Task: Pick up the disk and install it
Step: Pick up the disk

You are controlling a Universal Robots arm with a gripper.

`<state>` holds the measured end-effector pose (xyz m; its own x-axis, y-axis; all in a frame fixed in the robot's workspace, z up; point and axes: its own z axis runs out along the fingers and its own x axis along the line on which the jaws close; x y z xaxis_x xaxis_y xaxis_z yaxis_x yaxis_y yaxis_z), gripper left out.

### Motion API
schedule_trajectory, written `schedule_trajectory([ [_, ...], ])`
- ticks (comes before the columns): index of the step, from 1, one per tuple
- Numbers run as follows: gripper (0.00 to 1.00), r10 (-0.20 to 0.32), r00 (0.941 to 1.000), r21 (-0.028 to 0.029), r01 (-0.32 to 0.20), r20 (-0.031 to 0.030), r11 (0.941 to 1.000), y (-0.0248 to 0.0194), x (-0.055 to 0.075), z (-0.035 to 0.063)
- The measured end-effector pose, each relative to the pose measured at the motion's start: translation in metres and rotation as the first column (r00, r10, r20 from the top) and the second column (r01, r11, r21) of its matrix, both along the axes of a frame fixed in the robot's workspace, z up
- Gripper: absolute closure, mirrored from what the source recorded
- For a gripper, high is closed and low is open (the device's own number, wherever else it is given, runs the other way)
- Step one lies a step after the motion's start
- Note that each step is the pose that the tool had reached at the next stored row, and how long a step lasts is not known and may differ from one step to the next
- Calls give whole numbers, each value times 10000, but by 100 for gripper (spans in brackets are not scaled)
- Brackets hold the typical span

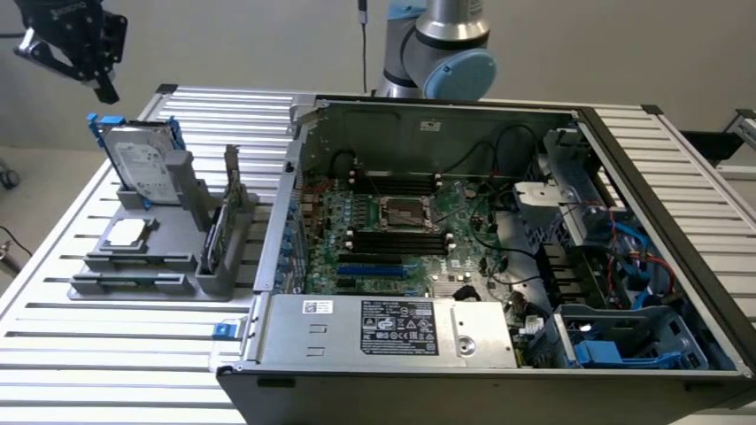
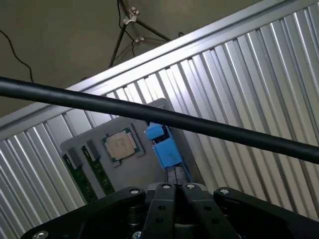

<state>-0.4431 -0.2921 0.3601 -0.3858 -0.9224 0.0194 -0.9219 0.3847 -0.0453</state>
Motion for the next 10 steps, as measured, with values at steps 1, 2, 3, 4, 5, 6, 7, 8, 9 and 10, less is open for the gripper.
schedule_trajectory([
  [1,89,152,9999,-16,-152,-16,9999,0,0,-1],
  [2,89,301,9995,-30,-301,-32,9995,0,0,-3],
  [3,89,462,9989,-44,-462,-52,9989,0,0,-4],
  [4,89,610,9981,-54,-610,-72,9981,0,0,-6],
  [5,89,765,9970,-61,-765,-92,9970,0,0,-8],
  [6,89,926,9956,-65,-927,-112,9957,0,0,-11],
  [7,89,1086,9940,-64,-1087,-132,9941,1,0,-13],
  [8,89,1251,9920,-63,-1252,-149,9921,1,0,-16],
  [9,89,1433,9895,-61,-1434,-164,9896,1,0,-19],
  [10,89,1599,9870,-59,-1600,-176,9871,0,0,-22],
])
